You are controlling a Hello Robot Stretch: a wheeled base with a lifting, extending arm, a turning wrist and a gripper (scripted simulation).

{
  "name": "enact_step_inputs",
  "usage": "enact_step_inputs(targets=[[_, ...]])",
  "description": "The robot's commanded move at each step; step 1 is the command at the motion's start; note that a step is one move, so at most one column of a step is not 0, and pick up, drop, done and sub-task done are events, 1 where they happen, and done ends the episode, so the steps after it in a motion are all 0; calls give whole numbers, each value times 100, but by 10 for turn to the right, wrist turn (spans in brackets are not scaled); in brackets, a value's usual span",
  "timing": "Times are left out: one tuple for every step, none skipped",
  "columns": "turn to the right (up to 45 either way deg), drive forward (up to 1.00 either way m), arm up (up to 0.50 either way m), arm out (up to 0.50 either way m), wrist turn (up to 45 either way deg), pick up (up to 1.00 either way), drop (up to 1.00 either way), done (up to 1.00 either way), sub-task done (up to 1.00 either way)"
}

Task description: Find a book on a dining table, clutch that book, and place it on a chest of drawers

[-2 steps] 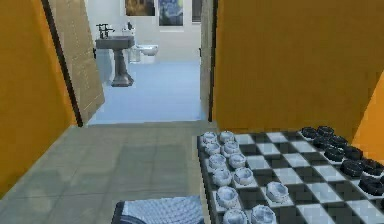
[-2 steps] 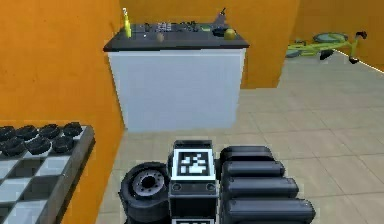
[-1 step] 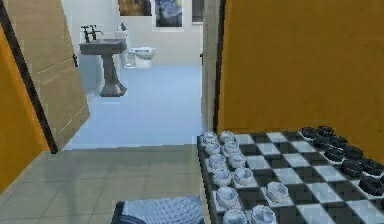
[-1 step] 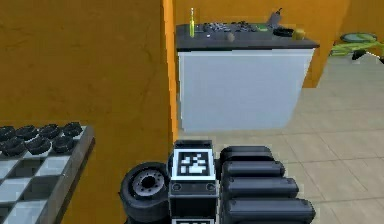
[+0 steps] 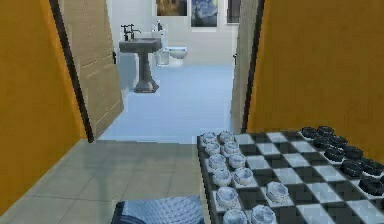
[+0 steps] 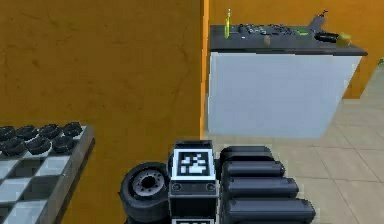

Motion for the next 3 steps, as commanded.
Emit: enact_step_inputs(targets=[[0, 100, 0, 0, 0, 0, 0, 0, 0], [0, 100, 0, 0, 0, 0, 0, 0, 0], [-60, 0, 0, 0, 0, 0, 0, 0, 0]])
